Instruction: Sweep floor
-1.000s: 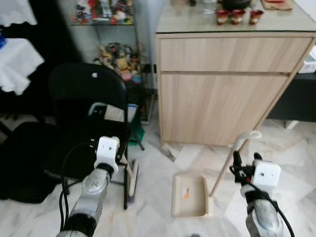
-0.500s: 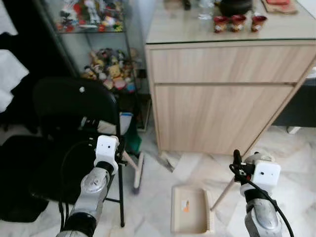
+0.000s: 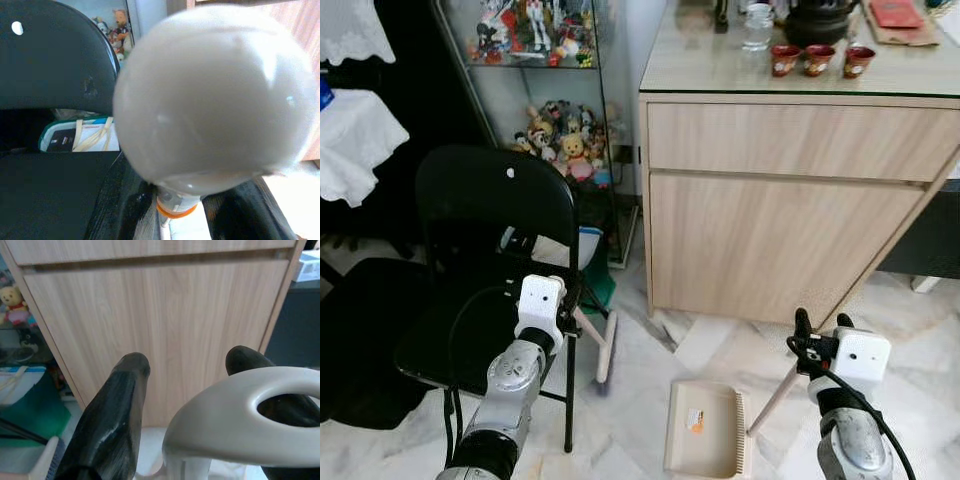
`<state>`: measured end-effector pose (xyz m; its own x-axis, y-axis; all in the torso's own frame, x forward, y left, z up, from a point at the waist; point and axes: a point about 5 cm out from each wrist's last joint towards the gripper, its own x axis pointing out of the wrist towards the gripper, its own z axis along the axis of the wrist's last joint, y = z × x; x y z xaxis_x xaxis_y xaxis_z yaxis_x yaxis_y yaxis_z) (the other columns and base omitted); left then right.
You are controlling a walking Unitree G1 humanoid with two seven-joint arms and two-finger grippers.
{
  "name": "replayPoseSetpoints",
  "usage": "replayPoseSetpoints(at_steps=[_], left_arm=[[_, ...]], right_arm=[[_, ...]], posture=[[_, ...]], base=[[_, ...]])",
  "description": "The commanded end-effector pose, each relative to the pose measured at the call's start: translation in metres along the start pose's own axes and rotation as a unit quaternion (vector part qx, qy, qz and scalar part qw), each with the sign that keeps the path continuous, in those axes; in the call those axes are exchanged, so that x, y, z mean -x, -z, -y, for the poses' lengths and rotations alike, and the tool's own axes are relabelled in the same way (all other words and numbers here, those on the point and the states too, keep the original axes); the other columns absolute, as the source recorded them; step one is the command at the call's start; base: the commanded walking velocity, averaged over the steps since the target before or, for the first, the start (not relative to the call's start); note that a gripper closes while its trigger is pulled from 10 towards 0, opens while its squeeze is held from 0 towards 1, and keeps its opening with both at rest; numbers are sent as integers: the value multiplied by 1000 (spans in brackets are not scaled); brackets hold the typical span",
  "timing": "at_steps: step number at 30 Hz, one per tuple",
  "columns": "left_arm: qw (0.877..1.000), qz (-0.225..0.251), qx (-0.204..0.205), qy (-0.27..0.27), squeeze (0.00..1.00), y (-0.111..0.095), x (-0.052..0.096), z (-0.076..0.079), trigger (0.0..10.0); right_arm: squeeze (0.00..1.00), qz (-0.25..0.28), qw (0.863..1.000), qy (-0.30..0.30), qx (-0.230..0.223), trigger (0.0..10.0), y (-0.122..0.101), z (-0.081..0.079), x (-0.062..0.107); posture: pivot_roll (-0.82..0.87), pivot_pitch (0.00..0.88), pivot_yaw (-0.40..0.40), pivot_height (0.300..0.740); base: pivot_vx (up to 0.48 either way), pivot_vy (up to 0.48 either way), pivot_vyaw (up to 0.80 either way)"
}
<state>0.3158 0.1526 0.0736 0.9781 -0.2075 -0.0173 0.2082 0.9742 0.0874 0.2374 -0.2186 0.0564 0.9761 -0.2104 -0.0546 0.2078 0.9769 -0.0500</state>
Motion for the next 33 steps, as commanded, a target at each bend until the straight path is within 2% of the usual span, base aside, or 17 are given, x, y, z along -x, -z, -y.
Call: replayPoseSetpoints(at_steps=[1, 4, 17, 22, 33], left_arm=[[1000, 4, -13, -10, 0, -2, 2, -7, 10000], [1000, 4, -13, -9, 0, -1, 2, -6, 10000], [1000, 2, -10, 1, 0, 0, 3, -1, 10000], [1000, 3, -9, 2, 0, 0, 3, 1, 10000], [1000, 2, -8, -10, 0, 2, 5, -2, 10000]], right_arm=[[0, -16, 1000, 4, 7, 10000, 5, 3, 1], [0, -37, 999, 10, 21, 10000, 11, 6, 1], [0, -53, 998, 32, 15, 10000, 17, 16, 0], [0, -91, 995, 27, 28, 10000, 29, 17, -1], [0, -86, 996, 16, 30, 10000, 25, 21, -16]], posture=[[-98, 122, 69, 740], [-99, 122, 69, 740], [-101, 106, 70, 740], [-95, 109, 66, 740], [-88, 119, 58, 740]], base=[[0, 0, 0], [0, 0, 0], [0, 0, 0], [0, 0, 0], [0, 0, 0]])
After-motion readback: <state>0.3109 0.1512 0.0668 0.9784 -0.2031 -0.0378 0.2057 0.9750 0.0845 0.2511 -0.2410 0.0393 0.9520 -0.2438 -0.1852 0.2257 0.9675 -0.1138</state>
